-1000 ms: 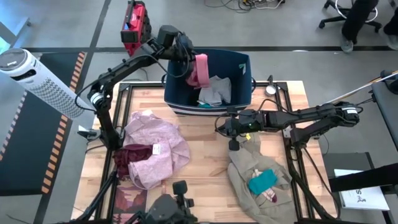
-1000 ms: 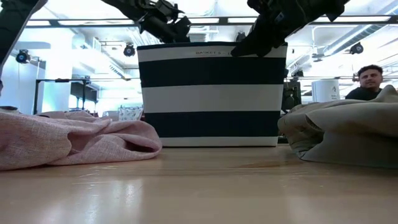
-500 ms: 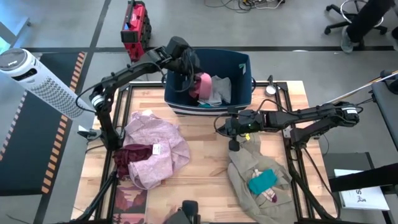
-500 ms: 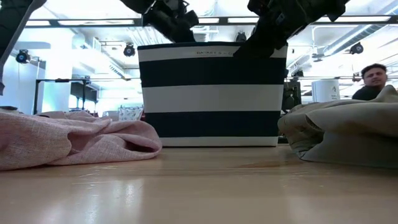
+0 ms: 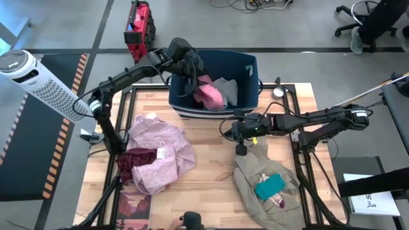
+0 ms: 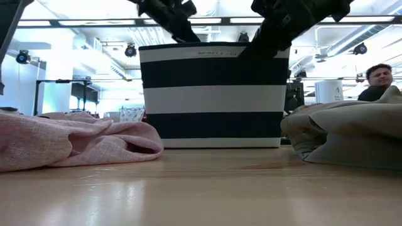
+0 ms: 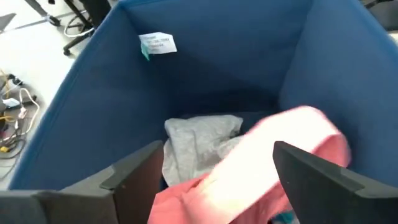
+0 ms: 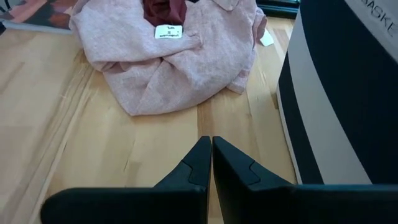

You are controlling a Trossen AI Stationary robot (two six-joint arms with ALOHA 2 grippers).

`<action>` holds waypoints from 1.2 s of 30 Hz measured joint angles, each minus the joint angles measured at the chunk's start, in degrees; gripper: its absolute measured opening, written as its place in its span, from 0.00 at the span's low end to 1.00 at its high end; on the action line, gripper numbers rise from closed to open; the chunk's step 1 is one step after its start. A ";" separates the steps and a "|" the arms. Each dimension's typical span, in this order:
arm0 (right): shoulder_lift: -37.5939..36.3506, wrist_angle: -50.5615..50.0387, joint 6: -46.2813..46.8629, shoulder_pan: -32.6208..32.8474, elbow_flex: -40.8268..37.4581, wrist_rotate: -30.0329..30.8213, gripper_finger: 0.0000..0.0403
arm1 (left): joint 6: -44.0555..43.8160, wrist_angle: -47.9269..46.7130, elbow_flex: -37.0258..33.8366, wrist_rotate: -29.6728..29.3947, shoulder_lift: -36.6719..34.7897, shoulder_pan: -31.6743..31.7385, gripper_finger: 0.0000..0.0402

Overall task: Sort clothes
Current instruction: Put the red underwear into the blue laundry organizer

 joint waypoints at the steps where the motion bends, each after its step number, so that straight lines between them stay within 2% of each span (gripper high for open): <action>1: -0.12 0.16 -0.12 0.00 0.00 -0.02 0.00 | -0.02 -0.17 0.00 -0.18 -0.61 -0.23 0.73; 11: -2.68 0.25 -2.09 0.00 -1.80 -0.15 0.00 | -2.93 -3.20 -0.15 -0.85 -8.45 -2.16 0.68; 15: -3.99 0.12 -2.09 0.00 -2.80 -0.15 0.00 | -4.66 -3.15 -3.31 -0.80 -12.71 -4.73 0.68; 20: -5.97 0.20 -2.57 0.00 -3.46 -0.14 0.00 | -5.70 0.70 -12.70 -0.77 -19.90 -8.77 0.70; 27: -10.43 0.41 -3.37 1.18 -4.25 -0.15 0.00 | -13.36 10.04 -31.08 -1.00 -33.11 -13.88 0.70; 33: -14.08 -0.41 -3.33 3.71 -4.59 -0.36 0.00 | -18.85 10.86 -44.03 -12.58 -41.86 -20.06 0.68; 36: -15.43 -2.63 -1.20 4.85 -4.59 -0.35 0.00 | -23.76 10.45 -48.27 -13.50 -44.13 -22.50 0.69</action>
